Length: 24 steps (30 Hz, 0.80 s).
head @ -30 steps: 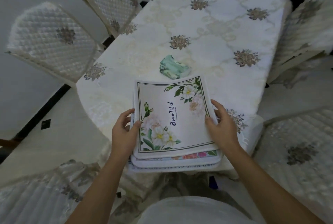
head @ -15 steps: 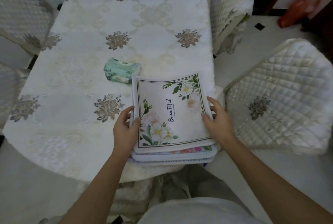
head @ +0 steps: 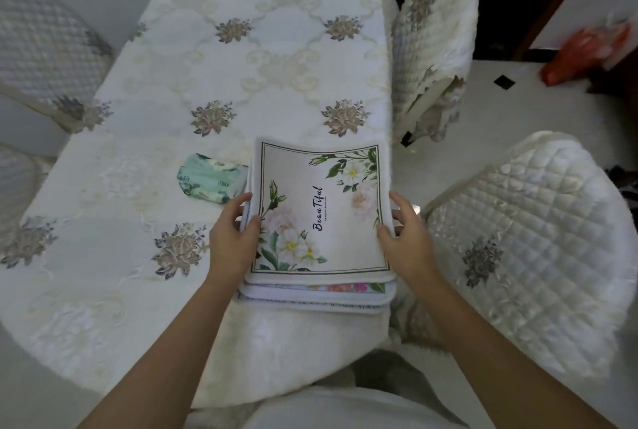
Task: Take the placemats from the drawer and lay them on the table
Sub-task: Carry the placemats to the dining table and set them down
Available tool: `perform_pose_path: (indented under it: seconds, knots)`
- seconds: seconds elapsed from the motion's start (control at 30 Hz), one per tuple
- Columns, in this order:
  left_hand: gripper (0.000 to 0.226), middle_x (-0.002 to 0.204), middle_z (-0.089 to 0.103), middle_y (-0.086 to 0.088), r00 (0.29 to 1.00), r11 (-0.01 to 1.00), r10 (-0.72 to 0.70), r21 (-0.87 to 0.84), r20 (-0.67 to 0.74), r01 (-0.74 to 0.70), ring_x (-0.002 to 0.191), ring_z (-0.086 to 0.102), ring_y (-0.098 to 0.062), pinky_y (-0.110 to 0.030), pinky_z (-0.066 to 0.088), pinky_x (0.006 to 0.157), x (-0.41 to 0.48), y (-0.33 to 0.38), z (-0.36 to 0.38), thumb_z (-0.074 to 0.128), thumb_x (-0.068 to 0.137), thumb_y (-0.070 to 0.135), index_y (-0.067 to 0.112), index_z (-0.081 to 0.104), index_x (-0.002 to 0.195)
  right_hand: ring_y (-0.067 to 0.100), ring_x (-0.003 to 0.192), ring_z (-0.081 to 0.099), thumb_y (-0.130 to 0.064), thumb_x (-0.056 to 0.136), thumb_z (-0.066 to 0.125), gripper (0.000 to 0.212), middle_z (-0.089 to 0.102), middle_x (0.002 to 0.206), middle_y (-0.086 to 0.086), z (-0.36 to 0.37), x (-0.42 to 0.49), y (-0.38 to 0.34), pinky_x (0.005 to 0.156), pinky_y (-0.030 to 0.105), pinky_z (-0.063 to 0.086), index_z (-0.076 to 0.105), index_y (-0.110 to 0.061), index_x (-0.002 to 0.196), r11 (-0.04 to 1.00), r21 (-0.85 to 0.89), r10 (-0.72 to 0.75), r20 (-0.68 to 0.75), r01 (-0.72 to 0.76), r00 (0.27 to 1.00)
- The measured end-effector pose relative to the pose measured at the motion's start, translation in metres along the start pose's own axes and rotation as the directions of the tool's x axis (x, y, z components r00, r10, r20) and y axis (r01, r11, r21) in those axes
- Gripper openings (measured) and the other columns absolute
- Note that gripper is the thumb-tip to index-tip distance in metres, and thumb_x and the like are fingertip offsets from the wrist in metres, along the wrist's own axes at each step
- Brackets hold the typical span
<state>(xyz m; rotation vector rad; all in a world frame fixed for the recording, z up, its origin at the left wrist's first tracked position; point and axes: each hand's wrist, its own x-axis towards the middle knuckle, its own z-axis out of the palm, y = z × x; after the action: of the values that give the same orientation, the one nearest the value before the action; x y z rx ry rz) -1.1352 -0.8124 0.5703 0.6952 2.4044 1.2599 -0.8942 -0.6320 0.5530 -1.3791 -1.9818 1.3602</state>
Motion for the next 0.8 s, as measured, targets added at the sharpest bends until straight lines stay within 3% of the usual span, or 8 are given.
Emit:
perform_pose_path:
  seconds: [0.1, 0.17, 0.23, 0.33, 0.53, 0.63, 0.73, 0.8]
  knots:
    - [0.039, 0.104, 0.067, 0.006, 0.999, 1.0, -0.016, 0.022, -0.034, 0.017, 0.061, 0.058, -0.017, -0.013, 0.044, 0.051, 0.004, 0.002, 0.01, 0.061, 0.095, 0.017, 0.041, 0.057, 0.125, -0.01, 0.094, 0.063, -0.02, 0.09, 0.064, 0.061, 0.064, 0.106, -0.026, -0.002, 0.022, 0.006, 0.083, 0.029, 0.057, 0.042, -0.041, 0.142, 1.0, 0.013, -0.014, 0.052, 0.013, 0.999]
    - [0.04, 0.1, 0.067, 0.009, 0.998, 0.995, -0.046, 0.087, -0.038, 0.049, 0.063, 0.061, -0.022, -0.02, 0.048, 0.047, 0.004, -0.003, 0.015, 0.06, 0.096, 0.018, 0.042, 0.054, 0.128, -0.008, 0.09, 0.064, -0.021, 0.089, 0.065, 0.063, 0.065, 0.107, -0.024, 0.0, 0.032, 0.011, 0.08, 0.025, 0.056, 0.039, -0.043, 0.142, 1.0, -0.004, -0.003, 0.107, 0.004, 0.994]
    - [0.042, 0.105, 0.068, 0.002, 0.995, 0.983, -0.091, 0.16, -0.031, 0.095, 0.064, 0.064, -0.021, -0.033, 0.054, 0.054, 0.002, -0.013, 0.019, 0.06, 0.096, 0.018, 0.037, 0.051, 0.133, 0.005, 0.092, 0.066, -0.024, 0.09, 0.064, 0.065, 0.066, 0.113, -0.013, 0.002, 0.035, 0.018, 0.083, 0.028, 0.054, 0.034, -0.044, 0.144, 0.998, -0.057, 0.032, 0.152, -0.024, 0.988]
    - [0.048, 0.113, 0.068, 0.001, 0.986, 0.97, -0.165, 0.179, -0.019, 0.166, 0.078, 0.067, -0.007, -0.03, 0.056, 0.063, -0.004, -0.025, 0.02, 0.063, 0.095, 0.02, 0.037, 0.047, 0.137, 0.018, 0.103, 0.064, -0.021, 0.09, 0.061, 0.068, 0.064, 0.123, -0.005, 0.001, 0.033, 0.03, 0.092, 0.039, 0.054, 0.031, -0.039, 0.149, 0.993, -0.101, 0.086, 0.206, -0.067, 0.975]
    - [0.051, 0.134, 0.062, -0.006, 0.973, 0.945, -0.227, 0.246, 0.026, 0.214, 0.118, 0.061, -0.028, -0.05, 0.052, 0.097, -0.003, -0.04, 0.021, 0.064, 0.095, 0.024, 0.024, 0.048, 0.143, 0.012, 0.094, 0.065, -0.016, 0.087, 0.061, 0.065, 0.065, 0.117, -0.002, 0.002, 0.03, 0.037, 0.085, 0.039, 0.059, 0.039, -0.036, 0.145, 0.994, -0.102, 0.051, 0.213, -0.029, 0.976]
    - [0.054, 0.14, 0.059, -0.004, 0.972, 0.936, -0.231, 0.283, 0.044, 0.209, 0.125, 0.057, -0.028, -0.049, 0.049, 0.102, 0.002, -0.044, 0.023, 0.065, 0.094, 0.026, 0.023, 0.047, 0.145, 0.0, 0.093, 0.063, -0.015, 0.086, 0.062, 0.066, 0.064, 0.112, -0.013, 0.005, 0.026, 0.039, 0.08, 0.028, 0.057, 0.039, -0.044, 0.14, 0.994, -0.091, 0.074, 0.195, -0.057, 0.978]
    - [0.056, 0.141, 0.058, -0.003, 0.98, 0.932, -0.186, 0.328, 0.071, 0.153, 0.124, 0.056, -0.027, -0.047, 0.049, 0.101, 0.01, -0.048, 0.02, 0.066, 0.094, 0.028, 0.023, 0.047, 0.146, -0.015, 0.09, 0.06, -0.015, 0.084, 0.065, 0.068, 0.061, 0.1, -0.04, 0.007, 0.015, 0.042, 0.066, 0.004, 0.05, 0.039, -0.051, 0.134, 0.994, -0.093, 0.081, 0.181, -0.065, 0.98]
    - [0.057, 0.14, 0.058, -0.004, 0.98, 0.926, -0.172, 0.356, 0.102, 0.126, 0.125, 0.055, -0.027, -0.047, 0.049, 0.101, 0.015, -0.052, 0.019, 0.066, 0.094, 0.029, 0.021, 0.047, 0.147, -0.016, 0.09, 0.06, -0.013, 0.083, 0.066, 0.069, 0.06, 0.1, -0.042, 0.008, 0.009, 0.041, 0.062, 0.0, 0.046, 0.041, -0.054, 0.132, 0.994, -0.09, 0.08, 0.172, -0.065, 0.982]
